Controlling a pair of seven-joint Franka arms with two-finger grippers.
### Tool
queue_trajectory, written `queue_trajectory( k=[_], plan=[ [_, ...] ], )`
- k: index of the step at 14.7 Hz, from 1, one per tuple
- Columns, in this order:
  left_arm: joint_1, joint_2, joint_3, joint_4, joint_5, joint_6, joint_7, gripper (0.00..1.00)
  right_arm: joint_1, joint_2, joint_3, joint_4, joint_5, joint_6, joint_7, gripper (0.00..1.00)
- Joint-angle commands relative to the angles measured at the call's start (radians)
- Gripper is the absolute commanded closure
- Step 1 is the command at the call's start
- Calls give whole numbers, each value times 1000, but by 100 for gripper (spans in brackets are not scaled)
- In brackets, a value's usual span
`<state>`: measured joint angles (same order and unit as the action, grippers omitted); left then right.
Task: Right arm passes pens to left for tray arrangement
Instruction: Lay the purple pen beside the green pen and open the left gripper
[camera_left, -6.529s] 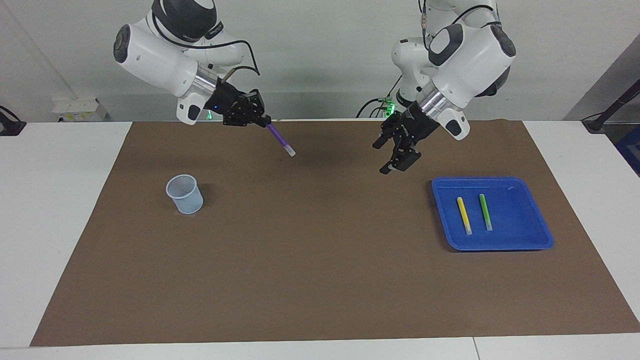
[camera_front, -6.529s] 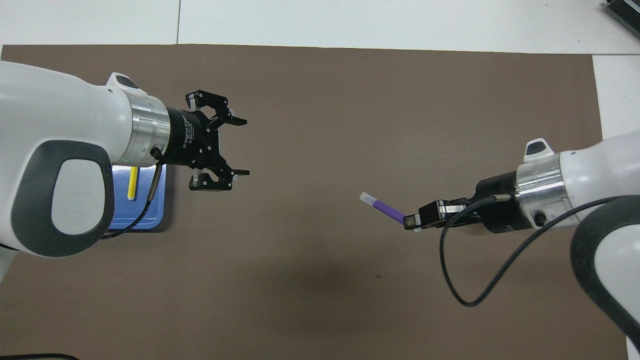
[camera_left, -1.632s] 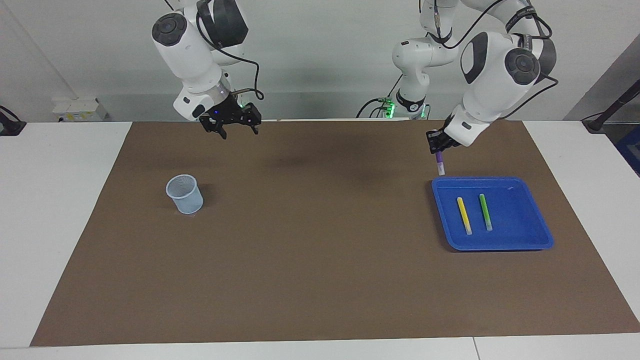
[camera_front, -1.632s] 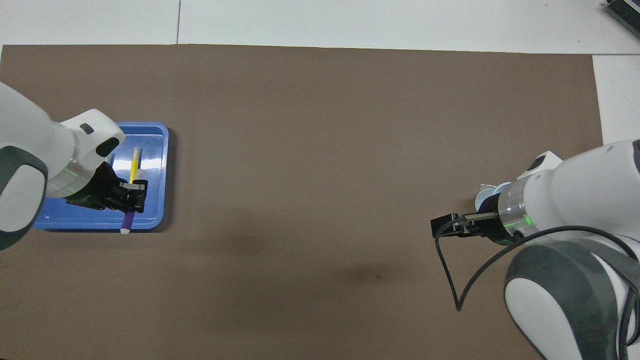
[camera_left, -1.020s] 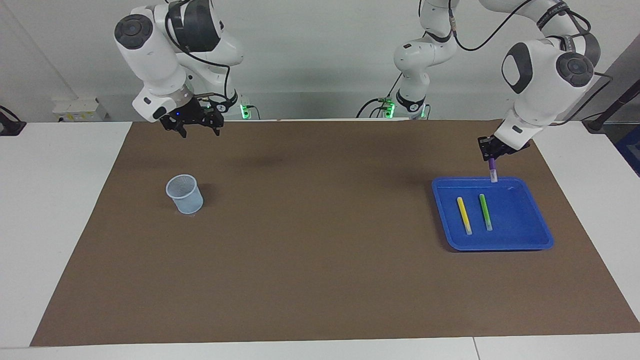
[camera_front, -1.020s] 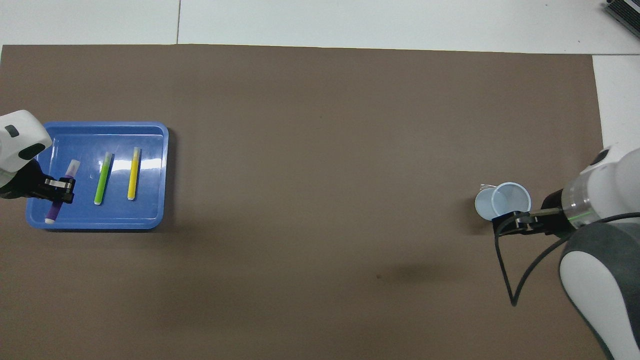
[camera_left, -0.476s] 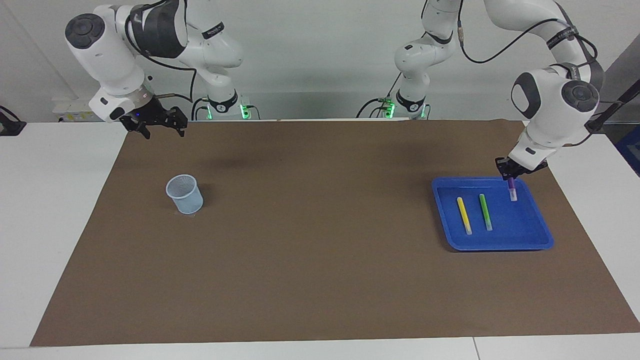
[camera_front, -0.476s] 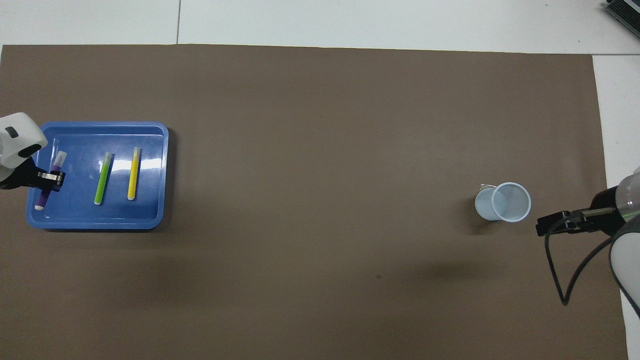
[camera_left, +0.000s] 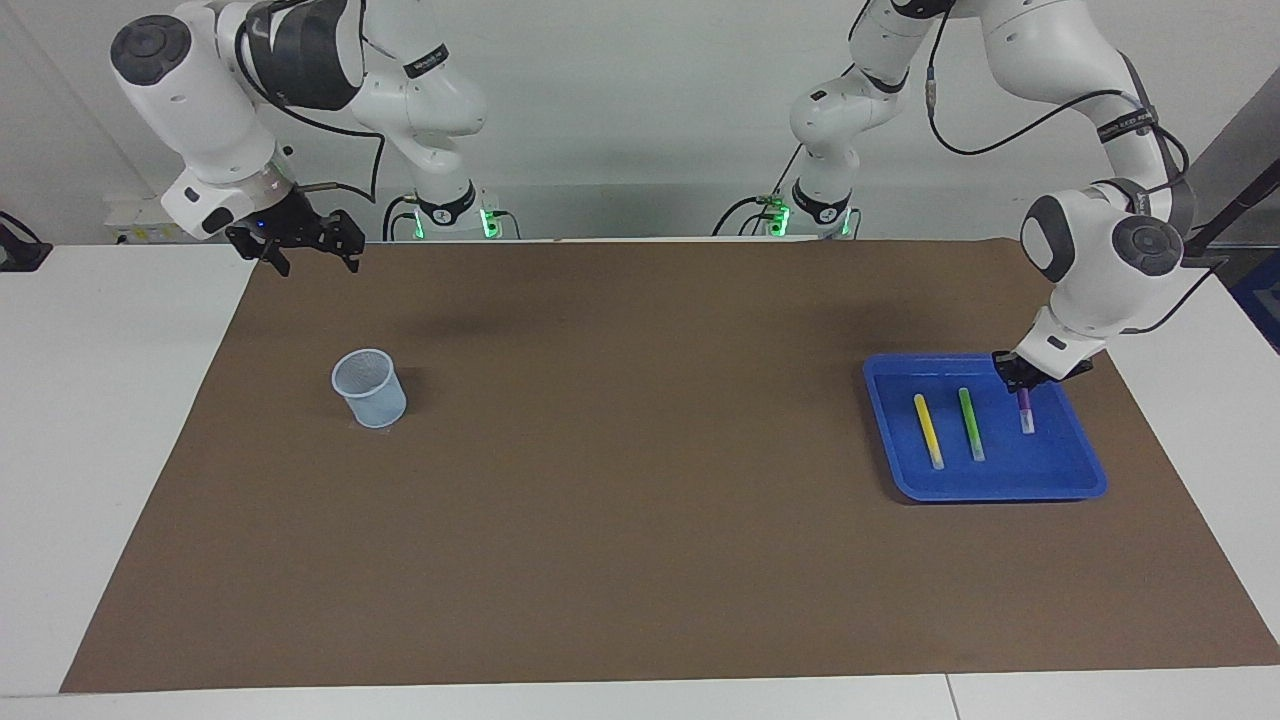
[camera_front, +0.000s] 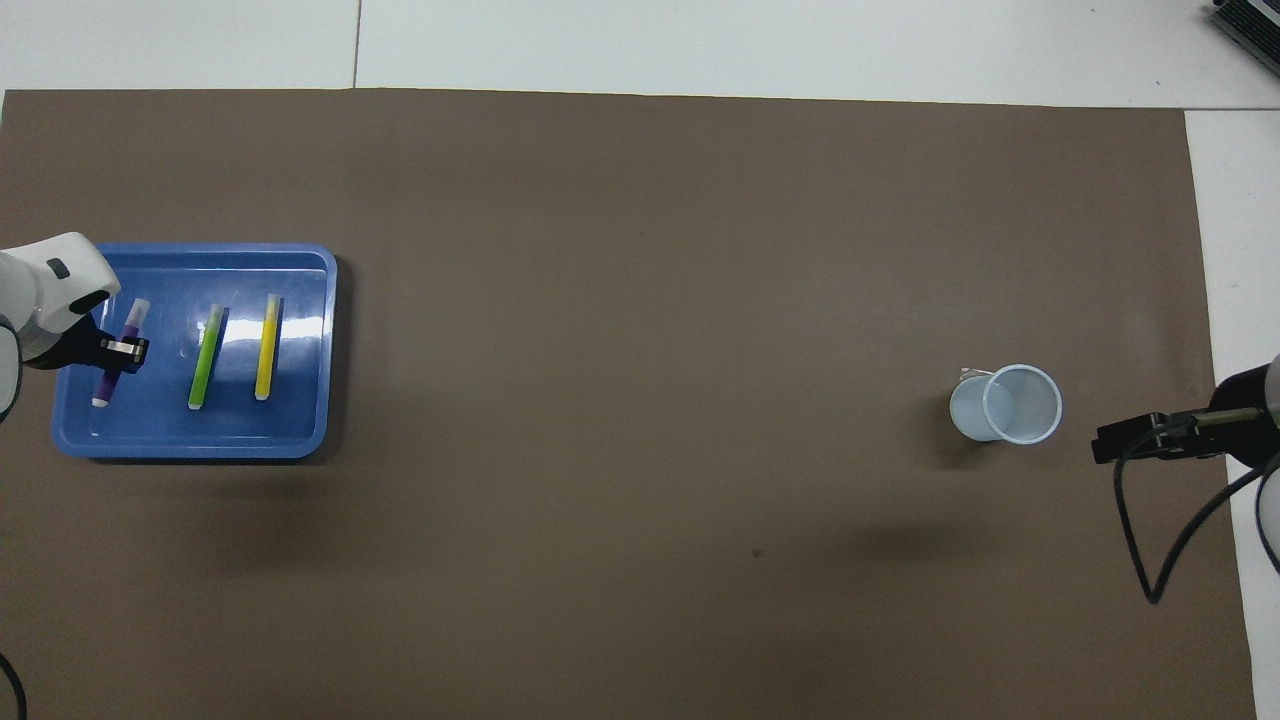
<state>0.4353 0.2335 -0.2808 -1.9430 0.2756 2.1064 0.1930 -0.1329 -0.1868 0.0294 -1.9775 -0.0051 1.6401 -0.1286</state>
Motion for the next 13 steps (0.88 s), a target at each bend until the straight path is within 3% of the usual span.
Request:
queue_trajectory(
  k=[1, 2, 5, 13],
  plan=[
    [31, 36, -9, -7, 39, 64, 6, 100, 41, 41, -58, 42, -15, 9, -2, 0],
    [33, 43, -9, -7, 40, 70, 3, 100, 71, 43, -98, 42, -15, 47, -6, 0],
    [36, 73, -8, -14, 47, 132, -1, 100, 78, 84, -160, 103, -15, 1, -76, 0],
    [36, 110, 2, -53, 132, 247, -9, 100, 79, 144, -155, 218, -10, -60, -112, 0]
  ],
)
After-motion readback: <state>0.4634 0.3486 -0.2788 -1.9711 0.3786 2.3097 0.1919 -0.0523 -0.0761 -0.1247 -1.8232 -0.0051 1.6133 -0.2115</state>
